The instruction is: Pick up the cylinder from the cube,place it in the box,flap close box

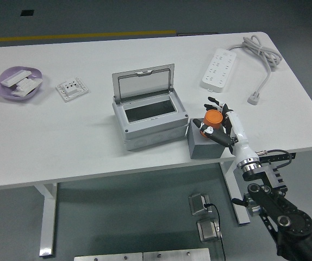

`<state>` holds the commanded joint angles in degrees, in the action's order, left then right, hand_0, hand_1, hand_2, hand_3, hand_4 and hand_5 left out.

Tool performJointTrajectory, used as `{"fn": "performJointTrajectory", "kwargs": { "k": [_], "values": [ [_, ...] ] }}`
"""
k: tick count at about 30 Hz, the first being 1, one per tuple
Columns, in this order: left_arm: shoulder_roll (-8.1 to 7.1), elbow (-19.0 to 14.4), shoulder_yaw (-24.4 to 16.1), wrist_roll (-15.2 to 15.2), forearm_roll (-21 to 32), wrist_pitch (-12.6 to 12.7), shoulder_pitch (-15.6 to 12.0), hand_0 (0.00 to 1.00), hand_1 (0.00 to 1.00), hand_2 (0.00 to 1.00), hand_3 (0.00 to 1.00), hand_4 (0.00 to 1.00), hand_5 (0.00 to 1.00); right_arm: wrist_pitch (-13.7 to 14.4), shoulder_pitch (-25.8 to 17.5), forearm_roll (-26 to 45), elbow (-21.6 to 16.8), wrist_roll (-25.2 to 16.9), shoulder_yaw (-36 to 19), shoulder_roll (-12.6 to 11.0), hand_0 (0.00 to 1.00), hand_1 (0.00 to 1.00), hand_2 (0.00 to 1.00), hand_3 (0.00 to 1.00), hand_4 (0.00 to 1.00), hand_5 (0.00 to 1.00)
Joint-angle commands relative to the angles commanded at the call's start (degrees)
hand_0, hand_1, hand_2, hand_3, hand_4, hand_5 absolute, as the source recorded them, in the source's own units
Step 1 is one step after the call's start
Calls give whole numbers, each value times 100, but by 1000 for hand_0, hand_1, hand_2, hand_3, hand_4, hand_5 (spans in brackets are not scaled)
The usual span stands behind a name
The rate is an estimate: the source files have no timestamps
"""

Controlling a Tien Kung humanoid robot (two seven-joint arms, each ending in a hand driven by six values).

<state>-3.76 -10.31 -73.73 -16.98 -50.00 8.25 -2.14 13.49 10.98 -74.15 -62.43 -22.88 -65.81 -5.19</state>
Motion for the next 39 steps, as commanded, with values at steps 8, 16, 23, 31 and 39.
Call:
{"fn": "performJointTrajectory", "kwargs": {
  "k": [8,16,23,31,39],
  "values": [
    [-3,0,-18,-2,-31,6,15,650,556,523,614,594,168,58,5,-35,-11,31,27,-4,467,534,610,799,740,104],
    [-6,0,-36,-4,-58,10,36,650,556,524,614,595,167,173,14,-131,1,80,62,-9,461,476,536,750,469,2],
    [-2,0,-48,-3,-72,11,41,649,556,524,614,595,168,291,27,-140,-11,107,96,-9,559,491,544,718,283,2],
    [-5,0,-72,8,-94,12,51,649,556,524,613,595,169,385,107,-142,41,118,183,-23,467,432,485,664,2,2],
    [-15,0,-103,11,-132,17,56,649,556,524,614,595,168,463,294,-153,89,87,285,-45,389,391,474,607,2,2]
  ]
}}
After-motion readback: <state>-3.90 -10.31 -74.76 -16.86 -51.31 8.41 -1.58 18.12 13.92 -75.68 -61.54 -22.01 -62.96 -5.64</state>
